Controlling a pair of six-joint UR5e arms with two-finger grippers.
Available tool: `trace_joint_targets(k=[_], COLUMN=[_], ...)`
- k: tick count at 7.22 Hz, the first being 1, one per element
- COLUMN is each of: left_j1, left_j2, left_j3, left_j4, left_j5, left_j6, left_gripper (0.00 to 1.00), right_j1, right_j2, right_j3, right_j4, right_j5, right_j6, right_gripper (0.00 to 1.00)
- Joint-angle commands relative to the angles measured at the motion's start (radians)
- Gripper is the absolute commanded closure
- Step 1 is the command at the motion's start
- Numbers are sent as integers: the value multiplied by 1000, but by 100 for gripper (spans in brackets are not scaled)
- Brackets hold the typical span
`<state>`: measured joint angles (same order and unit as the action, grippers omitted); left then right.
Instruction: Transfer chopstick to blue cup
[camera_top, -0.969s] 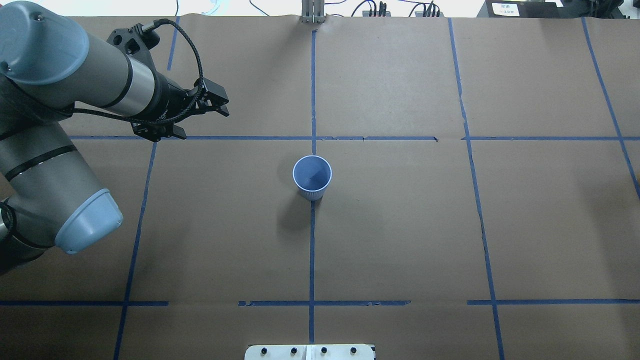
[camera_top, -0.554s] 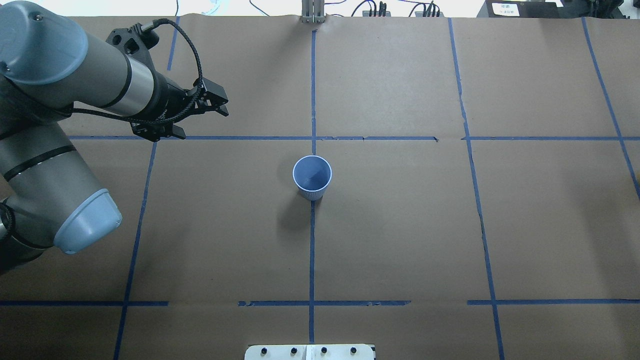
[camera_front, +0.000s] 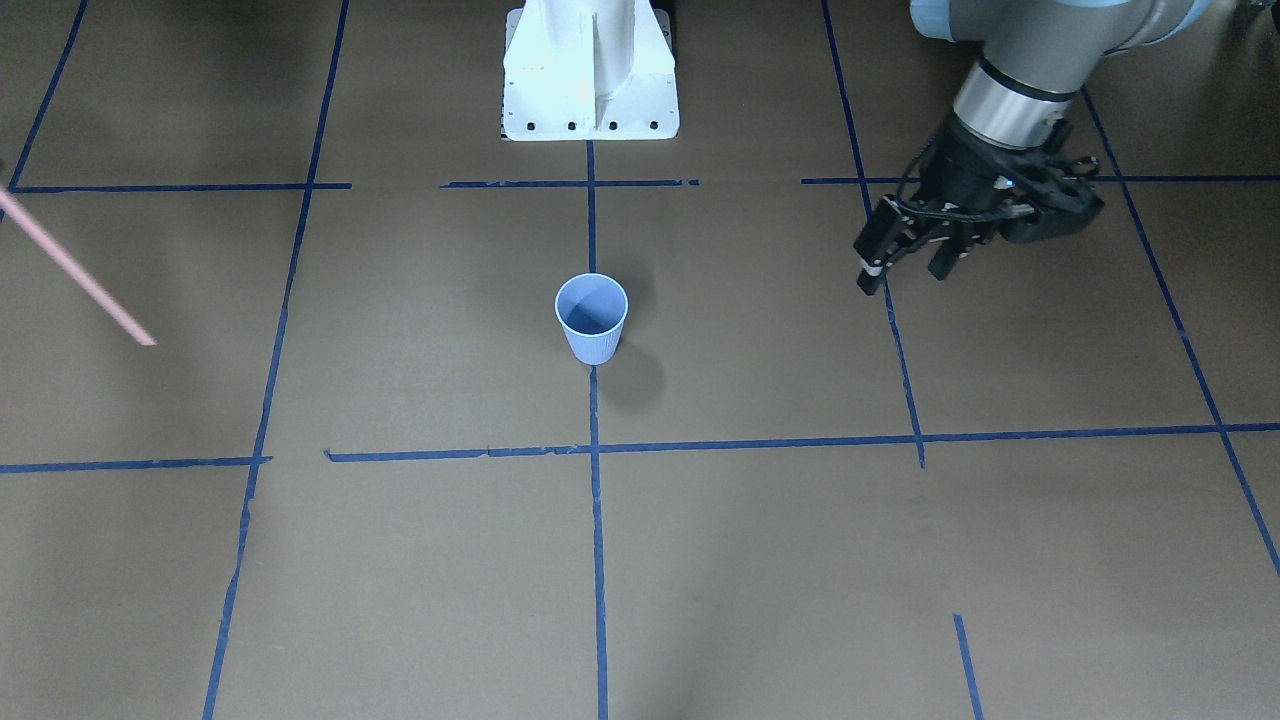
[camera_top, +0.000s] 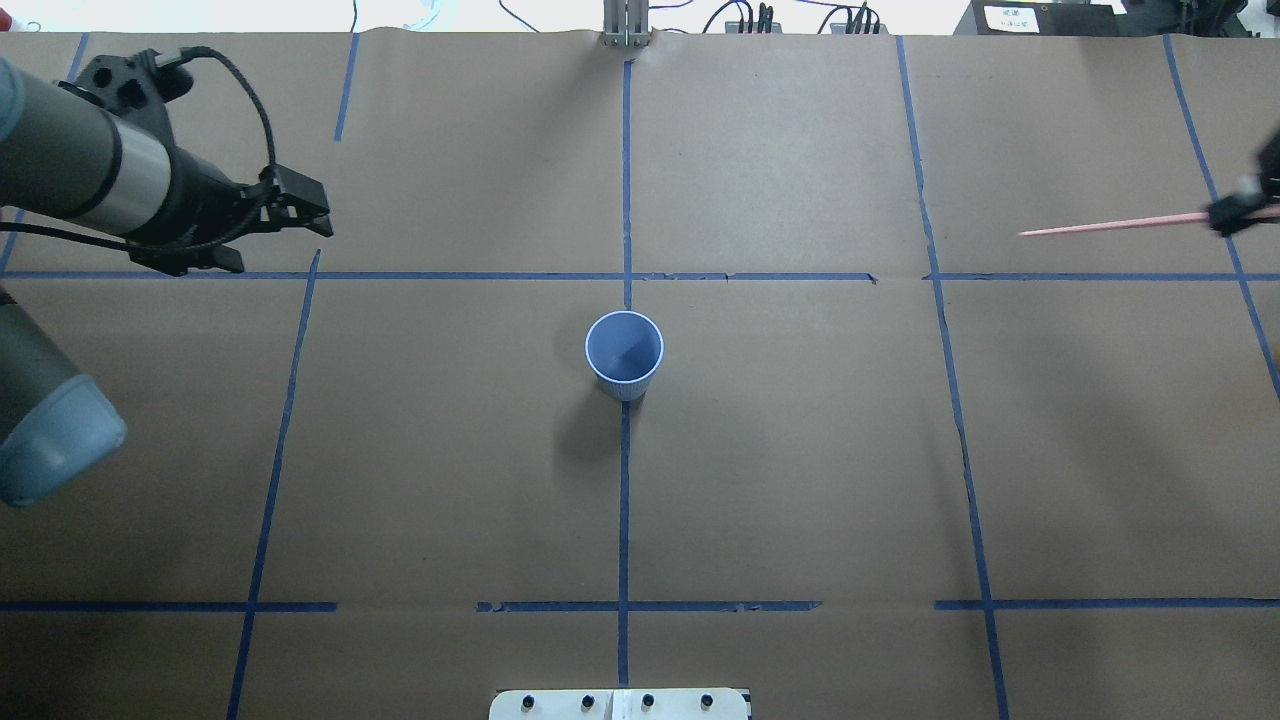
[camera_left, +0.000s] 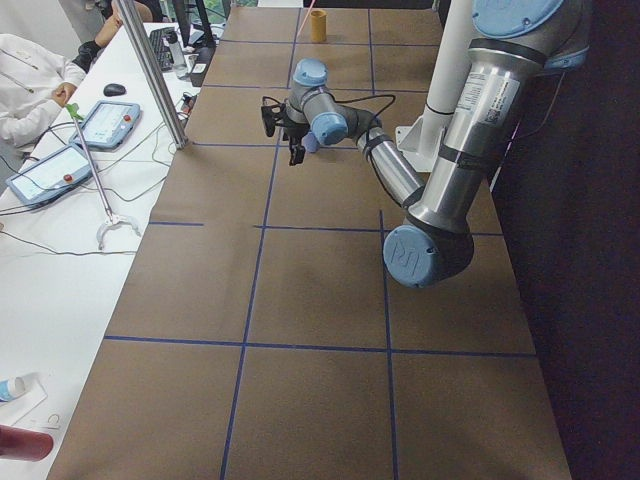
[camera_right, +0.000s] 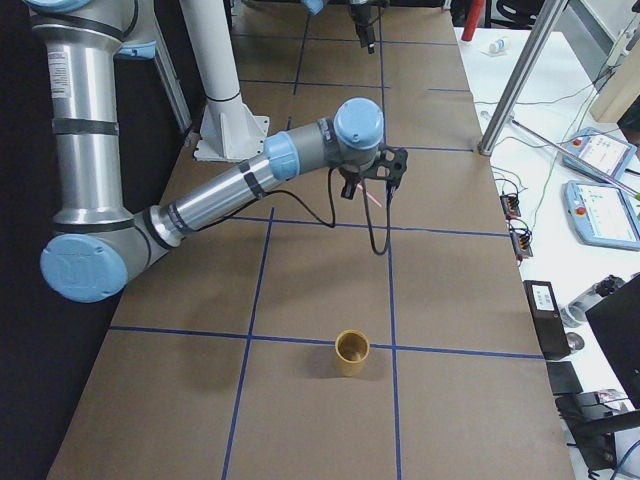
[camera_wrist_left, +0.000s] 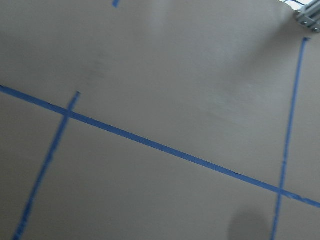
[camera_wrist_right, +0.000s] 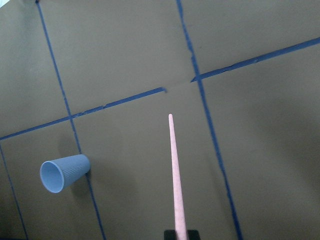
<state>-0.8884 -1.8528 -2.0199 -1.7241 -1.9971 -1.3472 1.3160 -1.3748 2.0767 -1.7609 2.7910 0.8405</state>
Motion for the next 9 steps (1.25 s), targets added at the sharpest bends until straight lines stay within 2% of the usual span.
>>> trace_joint_targets(k=[1,3,4,5,6,9], left_j1=[-35,-35,-35,-34,-34,-34], left_j2=[73,99,107,107,107,104], left_j3=[0,1,0,1,0,0], left_j4=[-2,-2,-3,-3,-3,-3], left_j5=[-2,0,0,0,0,0], left_j6=[78,80,82,80,80,73], left_gripper=[0,0,0,0,0,0], right_j1=[-247,-365,-407,-449,-457,-489], right_j2=[292,412,475,509,513,513], right_j3=[-94,-197,-257,-309,-320,-323], right_j4=[3,52,116,197,257,270], right_j5=[-30,-83,-97,-152,-169,-177], right_j6=[332,386,478,565,635,655], right_gripper=[99,98,98,98,98,97])
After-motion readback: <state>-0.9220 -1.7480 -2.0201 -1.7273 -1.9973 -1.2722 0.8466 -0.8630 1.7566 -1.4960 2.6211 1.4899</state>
